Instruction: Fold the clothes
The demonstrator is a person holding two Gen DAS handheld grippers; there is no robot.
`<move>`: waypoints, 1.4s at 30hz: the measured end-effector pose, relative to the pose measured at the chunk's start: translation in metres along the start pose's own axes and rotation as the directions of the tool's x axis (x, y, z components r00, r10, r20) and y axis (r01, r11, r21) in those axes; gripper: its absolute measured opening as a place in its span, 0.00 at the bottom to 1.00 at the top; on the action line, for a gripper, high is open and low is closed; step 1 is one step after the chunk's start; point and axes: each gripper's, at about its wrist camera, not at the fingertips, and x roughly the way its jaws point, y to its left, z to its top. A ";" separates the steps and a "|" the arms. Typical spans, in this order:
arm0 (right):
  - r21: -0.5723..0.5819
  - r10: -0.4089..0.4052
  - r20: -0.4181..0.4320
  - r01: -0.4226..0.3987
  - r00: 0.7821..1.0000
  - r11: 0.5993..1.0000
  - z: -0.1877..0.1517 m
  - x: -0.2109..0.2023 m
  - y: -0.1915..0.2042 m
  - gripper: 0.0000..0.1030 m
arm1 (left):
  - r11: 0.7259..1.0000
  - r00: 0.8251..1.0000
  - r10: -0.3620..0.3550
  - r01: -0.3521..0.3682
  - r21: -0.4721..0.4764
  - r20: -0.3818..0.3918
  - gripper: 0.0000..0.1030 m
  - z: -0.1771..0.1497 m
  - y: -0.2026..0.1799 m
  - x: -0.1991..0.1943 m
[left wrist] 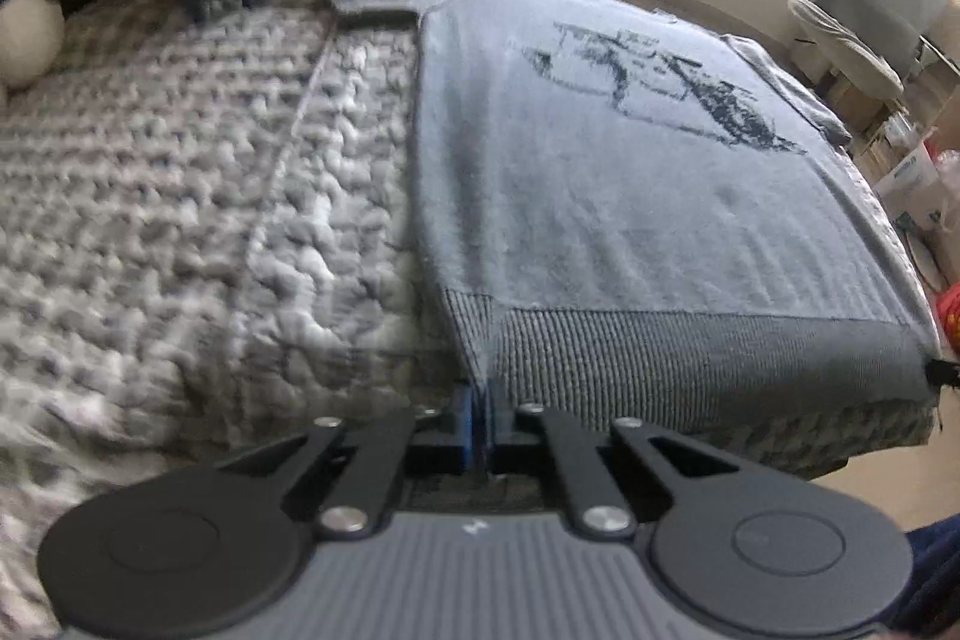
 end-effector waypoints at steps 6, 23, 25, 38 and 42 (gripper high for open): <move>-0.024 -0.059 -0.023 0.058 0.998 0.998 0.000 0.007 0.006 0.04 | 1.000 1.000 0.028 -0.028 0.013 -0.012 0.03 -0.006 -0.002 -0.004; -0.090 -0.142 -0.008 0.141 0.990 0.986 -0.001 0.021 0.020 0.12 | 0.998 0.996 0.069 -0.069 0.008 -0.053 0.09 -0.006 0.000 0.024; -0.092 -0.157 0.053 0.162 0.986 0.983 -0.001 0.014 0.022 0.14 | 0.998 0.998 0.061 -0.061 -0.024 -0.032 0.10 -0.004 0.006 0.016; -0.201 -0.119 0.187 0.157 0.975 0.967 0.011 0.010 0.064 0.37 | 0.983 0.987 0.118 -0.102 -0.150 0.105 0.34 0.046 0.034 -0.019; -0.260 -0.045 0.165 0.087 0.985 0.962 0.025 0.016 0.094 0.37 | 0.977 0.987 0.108 -0.084 -0.198 0.115 0.38 0.072 0.037 -0.017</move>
